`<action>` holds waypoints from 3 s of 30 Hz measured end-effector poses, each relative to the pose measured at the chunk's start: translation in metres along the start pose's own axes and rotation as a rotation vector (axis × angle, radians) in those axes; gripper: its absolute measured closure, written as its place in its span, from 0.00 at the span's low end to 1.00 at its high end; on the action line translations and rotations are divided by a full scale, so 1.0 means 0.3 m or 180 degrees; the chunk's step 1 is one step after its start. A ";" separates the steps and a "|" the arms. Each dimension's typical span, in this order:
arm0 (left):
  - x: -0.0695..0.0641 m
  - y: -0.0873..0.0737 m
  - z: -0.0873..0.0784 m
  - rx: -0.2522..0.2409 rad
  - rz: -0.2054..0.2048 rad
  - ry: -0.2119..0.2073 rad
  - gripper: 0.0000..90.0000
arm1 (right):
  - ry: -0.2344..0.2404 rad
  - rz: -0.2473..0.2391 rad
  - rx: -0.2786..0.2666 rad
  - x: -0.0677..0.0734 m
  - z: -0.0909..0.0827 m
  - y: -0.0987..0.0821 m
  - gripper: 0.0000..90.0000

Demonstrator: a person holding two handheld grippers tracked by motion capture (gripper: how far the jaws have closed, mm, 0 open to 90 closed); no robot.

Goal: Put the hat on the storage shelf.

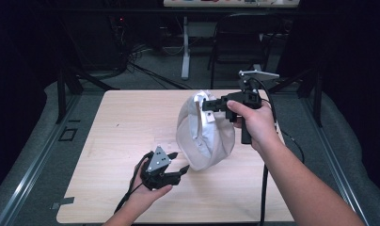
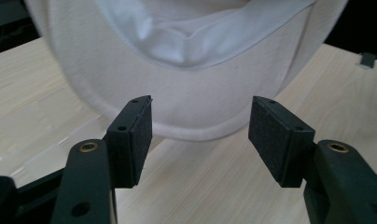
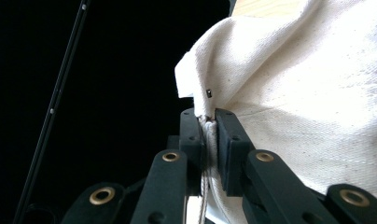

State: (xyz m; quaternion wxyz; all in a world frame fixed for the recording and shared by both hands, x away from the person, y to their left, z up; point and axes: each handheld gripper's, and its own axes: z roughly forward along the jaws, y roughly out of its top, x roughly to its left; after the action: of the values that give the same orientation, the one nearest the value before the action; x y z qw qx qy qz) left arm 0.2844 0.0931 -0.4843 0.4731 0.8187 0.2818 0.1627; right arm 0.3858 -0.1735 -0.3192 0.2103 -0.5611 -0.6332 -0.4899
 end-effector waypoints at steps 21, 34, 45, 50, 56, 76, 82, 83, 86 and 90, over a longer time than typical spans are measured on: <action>-0.104 0.034 0.157 0.0405 0.0324 0.0258 0.38 | 0.0059 0.0013 -0.0032 0.014 0.031 0.008 0.91; -0.070 0.039 0.146 0.0515 0.0364 0.0473 0.70 | 0.0050 0.0025 -0.0070 0.011 0.035 0.012 0.91; 0.003 0.050 0.109 0.0445 0.0300 0.0505 0.84 | 0.0022 0.0025 -0.0135 0.015 0.023 0.021 0.91; 0.038 0.071 0.106 0.0401 0.0274 0.0390 0.88 | 0.0017 0.0017 -0.0161 0.023 0.017 0.030 0.91; 0.078 0.098 0.119 0.0304 0.0191 0.0160 0.91 | 0.0024 0.0015 -0.0200 0.030 0.023 0.040 0.91; 0.179 0.090 0.197 0.0165 -0.0111 -0.0040 0.91 | -0.0067 0.0034 -0.0187 -0.026 0.050 0.061 0.91; 0.186 0.072 0.212 0.0193 -0.0158 -0.0059 0.91 | -0.0100 0.0057 -0.0159 -0.047 0.073 0.062 0.91; 0.188 0.070 0.213 0.0191 -0.0168 -0.0062 0.91 | -0.0099 0.0061 -0.0153 -0.051 0.076 0.062 0.91; 0.195 0.067 0.215 0.0151 -0.0239 -0.0090 0.91 | -0.0097 0.0077 -0.0150 -0.063 0.086 0.062 0.91; 0.202 0.061 0.219 0.0135 -0.0234 -0.0109 0.91 | -0.0105 0.0066 -0.0137 -0.066 0.092 0.060 0.91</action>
State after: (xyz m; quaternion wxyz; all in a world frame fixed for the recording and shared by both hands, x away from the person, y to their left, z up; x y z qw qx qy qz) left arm 0.3729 0.0784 -0.5012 0.4661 0.8203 0.3070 0.1251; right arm 0.4159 -0.1618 -0.3403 0.1929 -0.5800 -0.6200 -0.4919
